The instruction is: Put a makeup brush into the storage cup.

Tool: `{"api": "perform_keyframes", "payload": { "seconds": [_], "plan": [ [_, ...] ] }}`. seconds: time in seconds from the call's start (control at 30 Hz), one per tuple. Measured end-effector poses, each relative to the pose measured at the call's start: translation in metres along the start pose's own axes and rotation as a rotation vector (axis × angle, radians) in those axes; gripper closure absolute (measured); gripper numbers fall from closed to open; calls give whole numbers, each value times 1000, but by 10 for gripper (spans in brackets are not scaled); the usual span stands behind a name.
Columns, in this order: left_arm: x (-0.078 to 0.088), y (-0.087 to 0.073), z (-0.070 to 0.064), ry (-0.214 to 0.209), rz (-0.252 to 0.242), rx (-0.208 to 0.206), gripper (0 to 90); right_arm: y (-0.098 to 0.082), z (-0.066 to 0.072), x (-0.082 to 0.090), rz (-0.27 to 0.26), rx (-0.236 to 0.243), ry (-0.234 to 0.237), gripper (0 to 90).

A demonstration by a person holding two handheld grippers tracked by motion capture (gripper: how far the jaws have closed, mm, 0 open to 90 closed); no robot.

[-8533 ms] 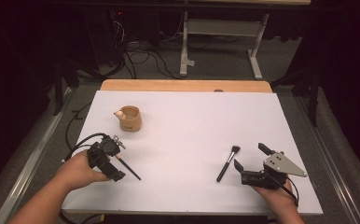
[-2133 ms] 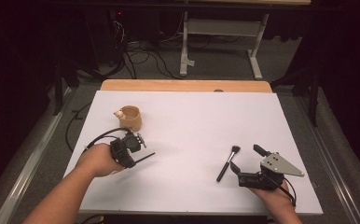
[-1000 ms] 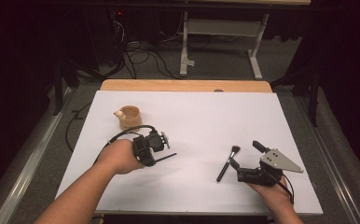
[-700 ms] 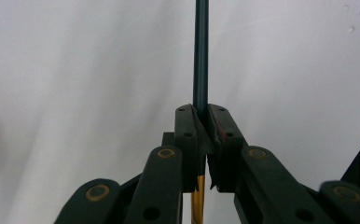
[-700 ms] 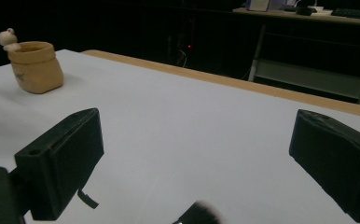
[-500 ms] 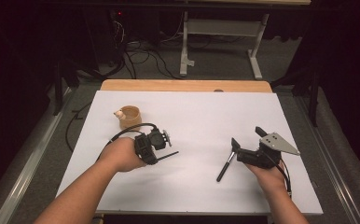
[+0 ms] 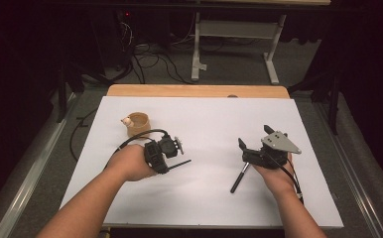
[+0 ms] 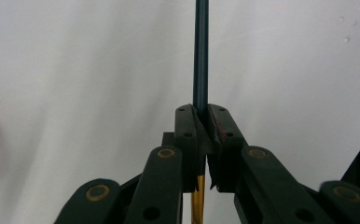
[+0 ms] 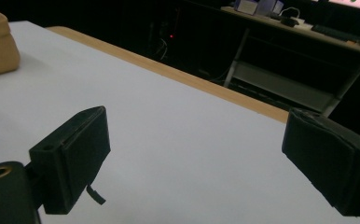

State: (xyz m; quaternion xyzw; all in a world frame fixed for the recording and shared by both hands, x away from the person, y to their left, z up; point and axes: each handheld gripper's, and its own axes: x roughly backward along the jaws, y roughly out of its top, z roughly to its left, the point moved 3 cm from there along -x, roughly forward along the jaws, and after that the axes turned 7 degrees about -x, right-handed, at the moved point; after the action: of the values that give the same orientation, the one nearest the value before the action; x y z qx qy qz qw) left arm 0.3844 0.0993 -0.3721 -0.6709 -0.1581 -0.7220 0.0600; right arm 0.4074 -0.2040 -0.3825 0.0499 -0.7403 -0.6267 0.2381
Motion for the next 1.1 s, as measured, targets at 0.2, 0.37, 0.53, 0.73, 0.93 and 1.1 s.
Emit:
{"api": "perform_keyframes", "payload": {
  "seconds": [0.2,0.37,0.53,0.73,0.93,1.1],
  "plan": [
    [2,2,-1,9,0,0,830,-2,1,2,4,83,-24,91],
    [1,3,-2,8,12,-3,829,-13,4,0,36,150,-36,92],
    [5,4,-2,13,8,-2,829,-24,8,-3,76,199,-55,92],
    [4,4,0,18,12,8,830,-30,17,-2,93,330,-90,93],
    [6,5,1,21,10,8,830,-33,26,0,92,417,-91,115],
    [8,7,1,26,9,6,829,-39,31,-3,118,481,-97,121]
  ]
}}
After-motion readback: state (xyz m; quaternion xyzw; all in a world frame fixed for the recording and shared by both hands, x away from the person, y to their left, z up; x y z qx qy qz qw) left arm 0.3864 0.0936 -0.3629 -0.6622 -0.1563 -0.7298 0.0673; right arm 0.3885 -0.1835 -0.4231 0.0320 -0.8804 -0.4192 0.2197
